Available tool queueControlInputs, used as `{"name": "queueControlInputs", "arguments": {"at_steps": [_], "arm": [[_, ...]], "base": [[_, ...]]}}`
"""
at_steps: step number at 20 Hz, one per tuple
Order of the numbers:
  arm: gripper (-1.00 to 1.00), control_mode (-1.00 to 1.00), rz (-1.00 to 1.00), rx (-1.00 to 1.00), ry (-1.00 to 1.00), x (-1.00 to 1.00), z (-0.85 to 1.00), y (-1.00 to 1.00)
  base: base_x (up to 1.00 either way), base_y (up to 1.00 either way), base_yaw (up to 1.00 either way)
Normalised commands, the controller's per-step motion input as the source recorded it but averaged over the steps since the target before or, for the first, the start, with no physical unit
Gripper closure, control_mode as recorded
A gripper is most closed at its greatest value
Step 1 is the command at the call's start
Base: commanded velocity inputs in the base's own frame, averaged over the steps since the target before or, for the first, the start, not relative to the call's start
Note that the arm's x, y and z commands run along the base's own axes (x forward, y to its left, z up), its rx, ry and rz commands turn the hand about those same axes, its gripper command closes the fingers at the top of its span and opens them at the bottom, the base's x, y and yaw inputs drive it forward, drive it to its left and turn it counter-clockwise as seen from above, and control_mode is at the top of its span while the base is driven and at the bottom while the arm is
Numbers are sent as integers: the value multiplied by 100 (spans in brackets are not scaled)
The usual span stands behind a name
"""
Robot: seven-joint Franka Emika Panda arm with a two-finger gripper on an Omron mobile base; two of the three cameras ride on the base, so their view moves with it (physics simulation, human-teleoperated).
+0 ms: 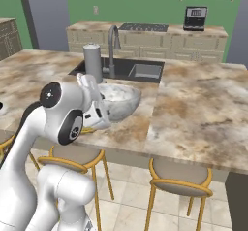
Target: Take the smaller bowl and place it next to the appetizer plate on the dining counter , and place the larger bowl next to the plate with cooked food.
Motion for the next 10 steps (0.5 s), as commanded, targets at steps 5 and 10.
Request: {"name": "queueControlInputs", "arguments": {"at_steps": [5,10], "arm": [[100,-100,16,-9,-6,100,-81,0],[100,-100,16,-3,-14,76,-73,-11]], "base": [[0,0,0],[0,0,0]]}}
